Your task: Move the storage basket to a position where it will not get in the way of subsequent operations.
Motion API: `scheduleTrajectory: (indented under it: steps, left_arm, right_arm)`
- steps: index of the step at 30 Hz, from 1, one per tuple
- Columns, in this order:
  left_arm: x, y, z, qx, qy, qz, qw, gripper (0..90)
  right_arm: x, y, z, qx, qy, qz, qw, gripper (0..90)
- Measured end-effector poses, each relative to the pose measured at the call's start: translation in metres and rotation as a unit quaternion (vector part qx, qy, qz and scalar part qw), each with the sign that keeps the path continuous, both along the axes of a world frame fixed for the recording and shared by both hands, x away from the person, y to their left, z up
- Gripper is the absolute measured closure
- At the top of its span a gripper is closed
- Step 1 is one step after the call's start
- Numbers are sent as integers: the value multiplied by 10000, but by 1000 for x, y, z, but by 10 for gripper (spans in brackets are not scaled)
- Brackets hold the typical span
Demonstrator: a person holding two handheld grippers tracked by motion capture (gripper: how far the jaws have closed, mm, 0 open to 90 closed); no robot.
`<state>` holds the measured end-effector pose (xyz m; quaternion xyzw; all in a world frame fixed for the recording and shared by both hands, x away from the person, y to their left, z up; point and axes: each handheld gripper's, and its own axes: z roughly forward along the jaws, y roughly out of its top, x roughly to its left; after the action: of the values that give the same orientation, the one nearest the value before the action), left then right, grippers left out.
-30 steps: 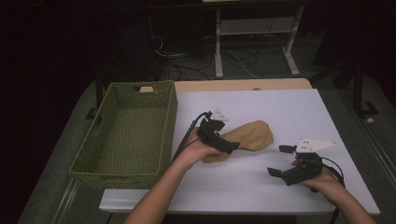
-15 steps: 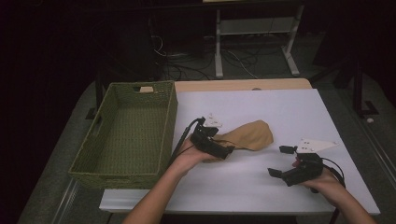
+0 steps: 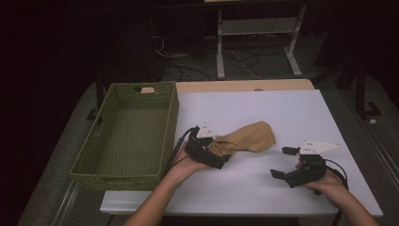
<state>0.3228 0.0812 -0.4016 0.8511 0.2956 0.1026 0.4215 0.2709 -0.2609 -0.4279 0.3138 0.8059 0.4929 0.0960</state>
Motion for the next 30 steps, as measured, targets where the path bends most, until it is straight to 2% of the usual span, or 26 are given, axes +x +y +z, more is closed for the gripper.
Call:
scheduleTrajectory:
  steps: [12,18,26,30]
  left_arm:
    - [-19,10,-12,-45,23,157,9999,0]
    - [-28,15,-19,-25,52,171,9998,0]
    - [-40,24,-28,-33,44,321,9995,0]
    - [-45,30,-33,-5,118,349,9993,0]
  right_arm:
    - [1,1,0,-8,10,-29,10000,2]
    - [1,0,0,-14,57,-78,10000,2]
    - [2,1,0,-48,154,-117,9998,8]
    - [2,2,0,-54,197,-122,9997,32]
